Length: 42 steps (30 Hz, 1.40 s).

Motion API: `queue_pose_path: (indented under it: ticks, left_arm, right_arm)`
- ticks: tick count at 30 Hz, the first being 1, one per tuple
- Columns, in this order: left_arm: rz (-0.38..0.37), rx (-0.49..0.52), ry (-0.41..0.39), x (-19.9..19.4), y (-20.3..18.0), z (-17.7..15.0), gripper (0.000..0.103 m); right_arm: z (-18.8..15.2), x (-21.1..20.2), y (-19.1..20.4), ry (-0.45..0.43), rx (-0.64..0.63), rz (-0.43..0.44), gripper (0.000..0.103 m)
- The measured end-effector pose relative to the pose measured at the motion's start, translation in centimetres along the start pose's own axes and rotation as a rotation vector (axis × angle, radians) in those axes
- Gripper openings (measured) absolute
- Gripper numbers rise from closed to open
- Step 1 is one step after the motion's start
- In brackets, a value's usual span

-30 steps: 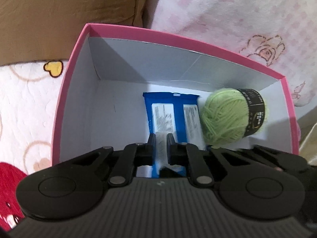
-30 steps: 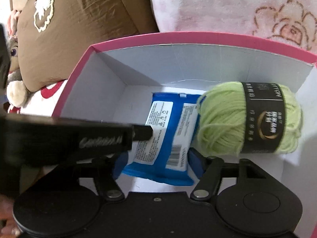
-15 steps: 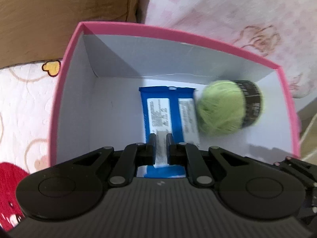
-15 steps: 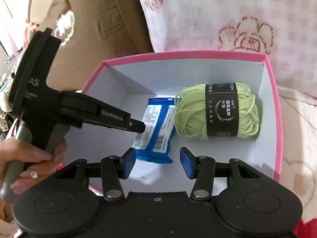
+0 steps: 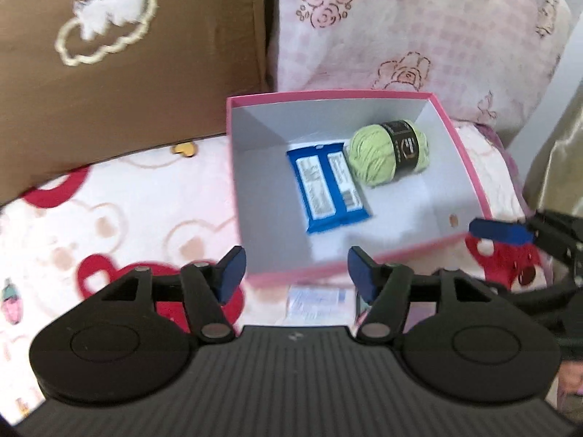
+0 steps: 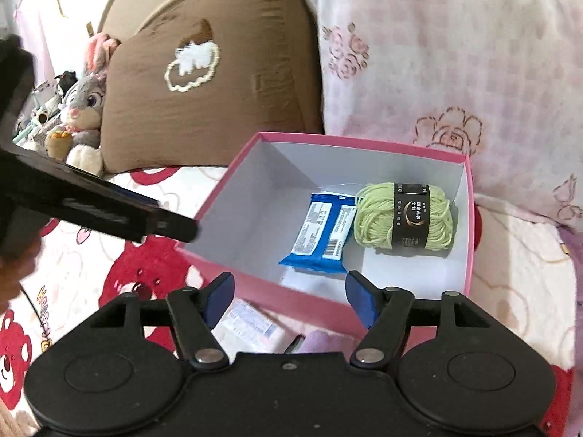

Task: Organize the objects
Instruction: 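Move the left tool back over the items lying beside the pink box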

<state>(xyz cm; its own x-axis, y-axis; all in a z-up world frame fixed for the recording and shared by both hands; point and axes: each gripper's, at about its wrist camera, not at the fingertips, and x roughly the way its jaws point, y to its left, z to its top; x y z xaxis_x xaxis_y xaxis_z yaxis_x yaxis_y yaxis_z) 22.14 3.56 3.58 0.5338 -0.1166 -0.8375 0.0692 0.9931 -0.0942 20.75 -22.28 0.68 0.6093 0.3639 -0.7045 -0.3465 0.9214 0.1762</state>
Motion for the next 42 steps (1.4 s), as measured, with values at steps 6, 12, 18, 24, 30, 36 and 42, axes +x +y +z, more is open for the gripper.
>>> queue_pose_path:
  ticks: [6, 12, 18, 24, 30, 36, 42]
  left_arm:
    - [0.021, 0.052, -0.005, -6.7, -0.1, -3.2, 0.076]
    - [-0.037, 0.087, -0.043, -8.8, -1.3, -5.9, 0.087]
    - [-0.090, 0.103, -0.090, -9.8, -2.1, -8.2, 0.099]
    - [-0.065, 0.133, -0.173, -10.7, -2.5, -9.5, 0.102]
    - [-0.124, 0.134, -0.094, -9.3, -2.2, -10.3, 0.102]
    - [-0.112, 0.114, -0.017, -7.0, -1.4, -11.6, 0.102]
    - [-0.141, 0.025, -0.043, -5.1, 0.4, -13.0, 0.102]
  right_arm:
    - [-1.2, -3.6, 2.2, -0.006, -0.023, 0.006, 0.080]
    - [-2.8, -6.1, 4.1, 0.001, -0.054, -0.004, 0.083]
    - [-4.6, -7.9, 5.8, 0.004, -0.084, -0.012, 0.091]
    - [-6.4, -8.9, 7.0, -0.003, -0.099, -0.035, 0.092]
    - [-8.1, -9.3, 8.2, -0.050, -0.134, -0.046, 0.092]
    - [-9.9, -8.1, 9.8, -0.045, -0.199, -0.067, 0.093]
    - [-10.9, -6.5, 10.3, -0.070, -0.176, -0.069, 0.093]
